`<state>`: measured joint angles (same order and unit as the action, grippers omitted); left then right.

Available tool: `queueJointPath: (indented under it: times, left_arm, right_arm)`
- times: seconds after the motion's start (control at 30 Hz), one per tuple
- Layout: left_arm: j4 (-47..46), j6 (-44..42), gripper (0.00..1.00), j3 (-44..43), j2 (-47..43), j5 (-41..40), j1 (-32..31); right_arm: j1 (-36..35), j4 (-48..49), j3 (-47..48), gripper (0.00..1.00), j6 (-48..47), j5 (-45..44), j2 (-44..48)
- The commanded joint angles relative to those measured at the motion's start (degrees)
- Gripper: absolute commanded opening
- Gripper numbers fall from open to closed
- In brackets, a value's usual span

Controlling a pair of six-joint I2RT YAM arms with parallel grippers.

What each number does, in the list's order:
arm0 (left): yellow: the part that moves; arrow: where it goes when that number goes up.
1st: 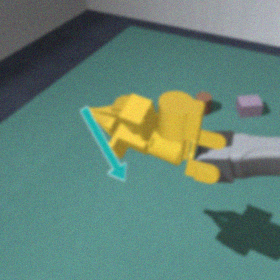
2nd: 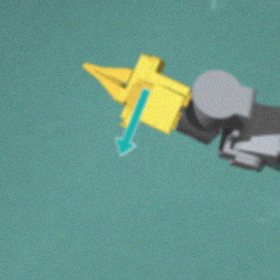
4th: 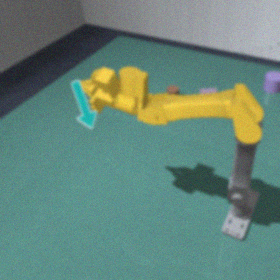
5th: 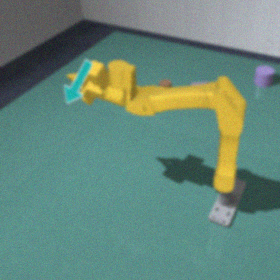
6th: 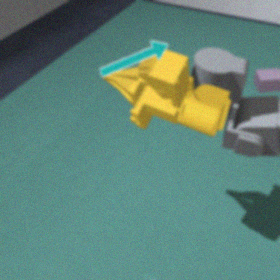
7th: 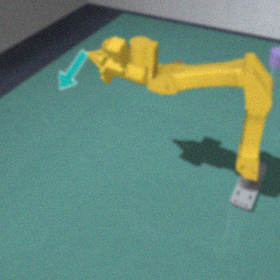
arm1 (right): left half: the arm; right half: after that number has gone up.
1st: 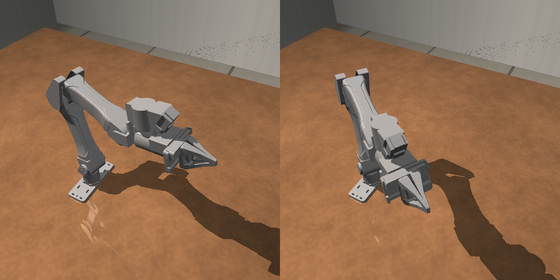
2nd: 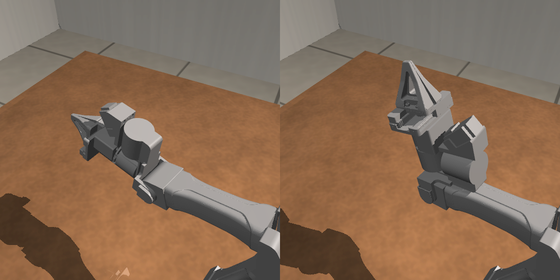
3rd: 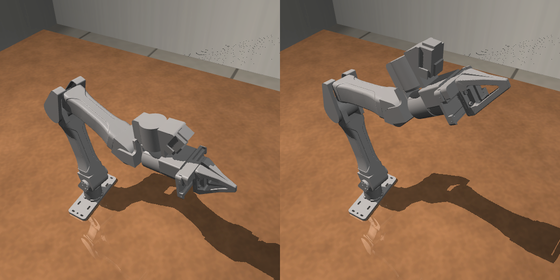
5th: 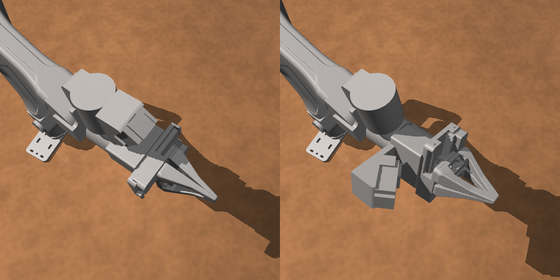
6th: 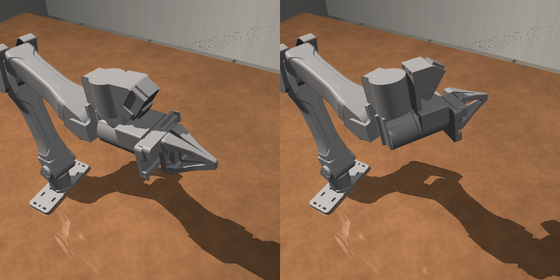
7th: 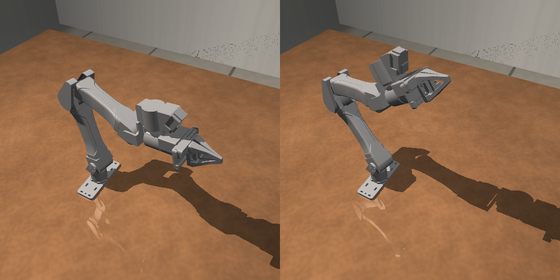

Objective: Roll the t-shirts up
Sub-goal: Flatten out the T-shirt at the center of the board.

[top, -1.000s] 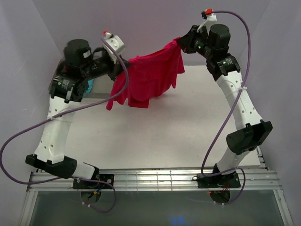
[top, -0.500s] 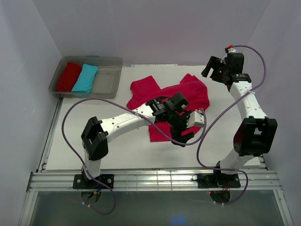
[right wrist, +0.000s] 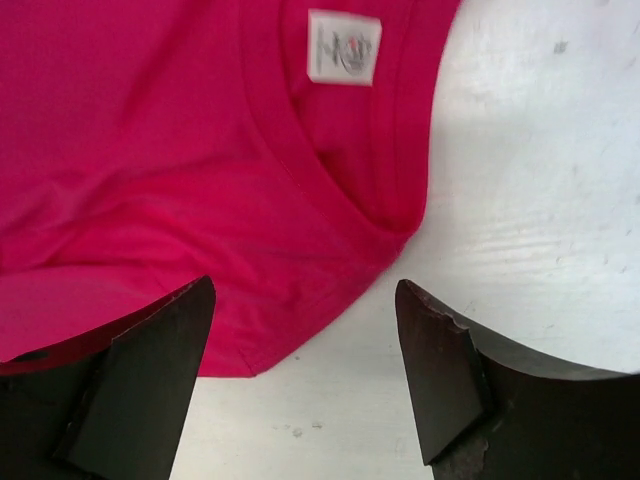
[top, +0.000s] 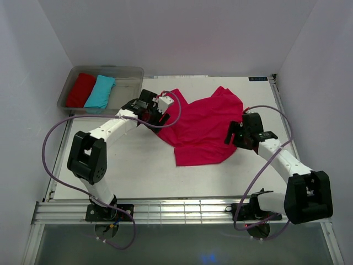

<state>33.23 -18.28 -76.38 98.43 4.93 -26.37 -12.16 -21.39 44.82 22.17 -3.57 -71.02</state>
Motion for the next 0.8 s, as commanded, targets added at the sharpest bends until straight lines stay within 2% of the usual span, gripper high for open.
queueJointPath:
  times: [0.0,0.03,0.1,0.2,0.23,0.33,0.4,0.47,0.6,0.63,0.7,0.77]
  left_arm:
    - [-7.03,1.4,0.78,3.16,-1.32,-3.43,-1.58]
    - [-7.65,1.67,0.78,3.69,-1.23,-3.43,-1.23]
    - [-9.15,1.59,0.78,5.0,-0.88,-3.52,-0.61]
    - [-9.77,1.06,0.78,5.28,0.62,-4.05,0.18]
    - [-9.94,0.88,0.78,5.36,1.06,-5.18,0.27]
    - [-10.73,0.27,0.77,5.19,3.69,-8.78,0.97]
    - [-10.65,1.66,0.77,3.79,6.15,-8.8,1.85]
    - [-9.86,2.98,0.75,1.16,7.82,-7.83,2.63]
    - [-10.47,3.96,0.64,-1.32,10.64,-10.55,2.9]
    - [-10.47,3.35,0.63,-1.32,10.47,-9.77,2.9]
    - [-9.86,2.47,0.63,-0.44,9.33,-7.23,2.9]
    - [-6.63,1.76,0.65,-0.35,7.04,-1.98,2.9]
  right_arm:
    - [-0.32,3.09,-6.74,0.78,3.84,-2.85,0.62]
    - [-0.32,7.2,-8.33,0.78,4.28,-1.1,0.54]
    - [-0.32,11.7,-11.31,0.7,4.98,0.93,-1.74]
    - [-0.32,13.12,-9.58,0.58,6.3,3.22,-8.59]
    - [-0.4,14.0,-9.49,0.56,6.65,6.18,-10.08]
    - [-0.32,17.51,-9.84,0.54,8.14,5.95,-12.99]
    - [-0.32,19.18,-10.1,0.35,8.85,5.07,-13.79]
    - [-0.23,19.8,-10.28,0.08,9.03,5.51,-13.88]
    - [1.08,17.97,-10.28,0.08,8.42,3.84,-8.45]
    - [2.22,16.22,-10.19,0.08,7.02,0.62,-4.69]
    - [3.89,14.37,-9.66,0.08,4.47,-2.82,-0.98]
    - [9.33,11.46,-8.96,0.08,1.4,-3.64,3.06]
